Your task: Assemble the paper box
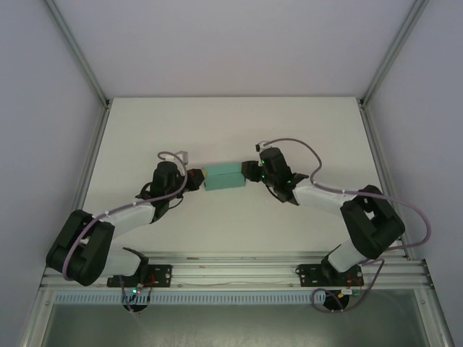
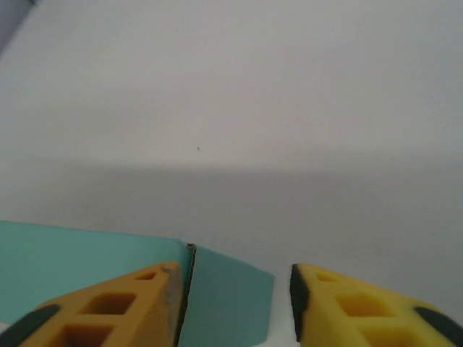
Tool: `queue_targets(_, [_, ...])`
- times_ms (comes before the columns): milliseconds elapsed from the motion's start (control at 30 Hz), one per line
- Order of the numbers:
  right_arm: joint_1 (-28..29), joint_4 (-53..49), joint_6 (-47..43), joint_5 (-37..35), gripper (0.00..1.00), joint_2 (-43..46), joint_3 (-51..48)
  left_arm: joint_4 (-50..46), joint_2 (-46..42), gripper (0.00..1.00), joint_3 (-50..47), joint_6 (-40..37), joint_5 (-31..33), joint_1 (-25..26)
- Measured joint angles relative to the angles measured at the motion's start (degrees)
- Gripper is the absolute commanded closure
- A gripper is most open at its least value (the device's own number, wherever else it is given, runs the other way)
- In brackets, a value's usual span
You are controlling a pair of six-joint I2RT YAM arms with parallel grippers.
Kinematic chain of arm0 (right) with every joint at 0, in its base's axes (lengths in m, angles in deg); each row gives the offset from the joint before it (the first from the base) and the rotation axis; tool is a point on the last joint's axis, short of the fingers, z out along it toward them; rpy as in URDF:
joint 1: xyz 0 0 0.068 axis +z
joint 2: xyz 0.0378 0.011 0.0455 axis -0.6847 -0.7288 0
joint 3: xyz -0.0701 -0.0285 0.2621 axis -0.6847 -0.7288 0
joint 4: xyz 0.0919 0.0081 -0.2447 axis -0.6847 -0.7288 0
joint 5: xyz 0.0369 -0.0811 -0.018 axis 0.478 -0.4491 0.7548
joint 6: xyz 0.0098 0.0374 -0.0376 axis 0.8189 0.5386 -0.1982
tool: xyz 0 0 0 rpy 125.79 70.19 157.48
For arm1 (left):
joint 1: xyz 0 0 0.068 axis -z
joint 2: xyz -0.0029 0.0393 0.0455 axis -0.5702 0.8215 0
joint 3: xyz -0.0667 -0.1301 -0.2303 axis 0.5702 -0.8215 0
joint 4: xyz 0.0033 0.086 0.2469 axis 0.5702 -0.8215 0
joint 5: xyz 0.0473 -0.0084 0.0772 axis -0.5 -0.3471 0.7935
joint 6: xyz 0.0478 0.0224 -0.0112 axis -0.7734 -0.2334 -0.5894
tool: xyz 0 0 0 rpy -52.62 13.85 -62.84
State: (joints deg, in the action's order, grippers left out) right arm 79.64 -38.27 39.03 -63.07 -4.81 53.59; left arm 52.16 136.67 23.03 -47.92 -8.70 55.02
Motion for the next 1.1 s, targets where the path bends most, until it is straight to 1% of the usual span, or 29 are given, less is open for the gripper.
queue_targets(67, [0.3,-5.2,0.7,1.0,0.42,0.1,3.0,-1.2,-0.1,1.00,0.7,-0.8,-0.2,0.0])
queue_targets(167, [0.9,-8.4,1.5,2.9,0.42,0.1,5.7,-1.9,0.0,1.00,1.1,-1.5,-0.5,0.0])
queue_targets(267, [1.0,-10.0,3.1,3.4,0.41,0.0,7.2,-2.3,0.5,1.00,1.6,-1.7,-0.5,0.0])
queue_targets(367, [1.0,-10.0,5.0,3.3,0.38,0.0,6.4,-2.3,0.9,1.00,1.9,-1.6,-0.5,0.1])
queue_targets(433, [1.0,-9.5,6.4,3.4,0.36,0.0,4.3,-2.3,1.0,1.00,1.9,-1.6,-0.5,0.3])
queue_targets(467, [1.0,-8.5,7.5,3.8,0.36,0.0,2.7,-2.3,1.0,1.00,2.0,-1.6,-0.4,0.4])
queue_targets(533, [1.0,-4.5,8.3,4.1,0.45,0.7,0.2,-2.3,1.1,1.00,2.1,-1.7,-0.4,0.4])
queue_targets(600, [1.1,0.6,9.0,4.6,0.75,1.3,-2.8,-2.2,1.3,1.00,2.1,-1.6,-0.4,0.5])
queue_targets(667, [1.5,6.2,9.9,4.6,0.89,1.6,-5.5,-1.9,1.6,1.00,2.2,-1.6,-0.3,0.7])
queue_targets(700, [1.4,8.3,10.2,4.3,0.92,1.9,-6.7,-1.7,1.9,1.00,2.2,-1.6,-0.3,0.7])
queue_targets(733, [1.2,10.4,10.6,4.1,0.93,2.2,-7.7,-1.6,2.0,1.00,2.2,-1.6,-0.3,0.7])
queue_targets(800, [1.0,15.0,11.0,3.8,1.00,2.2,-9.8,-1.6,2.3,1.00,2.3,-1.6,-0.2,0.7])
queue_targets(933, [0.9,23.1,11.4,3.5,1.00,1.5,-13.4,-1.2,2.3,1.00,2.1,-1.6,-0.3,0.7])
queue_targets(1000, [0.9,25.2,11.4,3.6,1.00,1.4,-14.3,-1.2,2.3,1.00,2.1,-1.7,-0.3,0.7])
queue_targets(1033, [0.9,25.8,11.3,3.6,0.98,1.4,-14.6,-1.2,2.3,1.00,2.1,-1.7,-0.3,0.7])
queue_targets(1067, [0.9,26.1,11.3,3.7,0.94,1.5,-14.8,-1.2,2.2,0.99,2.1,-1.7,-0.4,0.7])
queue_targets(1100, [0.9,26.0,11.2,3.7,0.89,1.7,-14.8,-1.2,2.0,0.84,2.2,-1.8,-0.5,0.7])
